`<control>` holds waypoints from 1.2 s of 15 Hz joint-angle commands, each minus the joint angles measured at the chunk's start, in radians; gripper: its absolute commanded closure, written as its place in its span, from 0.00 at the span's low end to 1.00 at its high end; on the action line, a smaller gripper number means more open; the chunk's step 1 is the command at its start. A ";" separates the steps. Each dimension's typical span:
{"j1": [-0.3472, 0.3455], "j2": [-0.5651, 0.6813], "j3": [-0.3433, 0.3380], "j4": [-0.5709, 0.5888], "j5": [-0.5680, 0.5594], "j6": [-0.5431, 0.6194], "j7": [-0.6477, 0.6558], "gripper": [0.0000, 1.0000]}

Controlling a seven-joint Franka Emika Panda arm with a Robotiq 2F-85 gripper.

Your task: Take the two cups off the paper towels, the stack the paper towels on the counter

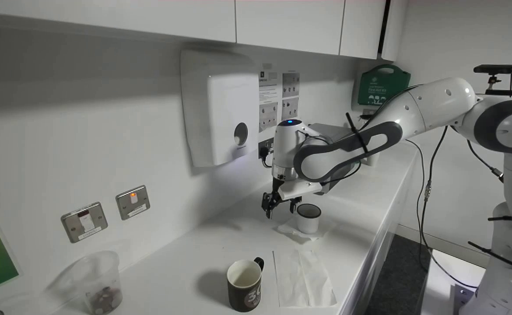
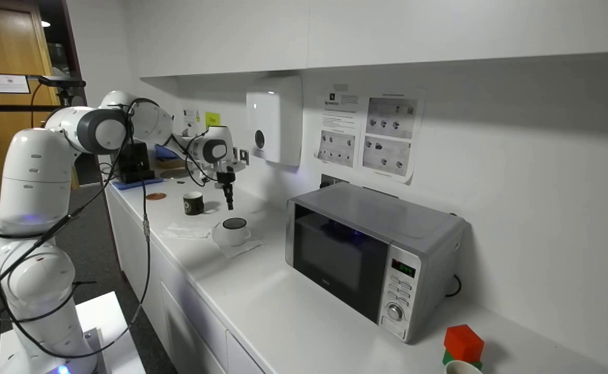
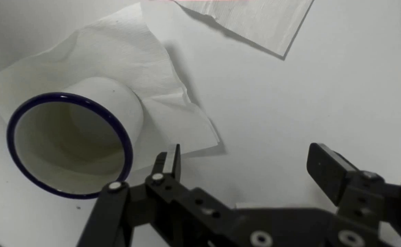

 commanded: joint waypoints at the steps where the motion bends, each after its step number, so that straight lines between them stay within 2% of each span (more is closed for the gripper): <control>1: -0.002 -0.010 -0.011 0.009 -0.015 -0.069 0.082 0.00; 5: -0.009 -0.030 -0.012 -0.006 -0.009 -0.119 0.139 0.00; 9: -0.017 -0.039 -0.014 -0.016 -0.023 -0.120 0.153 0.00; 14: -0.035 -0.030 -0.013 -0.028 -0.043 -0.098 0.058 0.00; 18: -0.050 -0.028 -0.017 -0.045 -0.050 -0.094 -0.066 0.00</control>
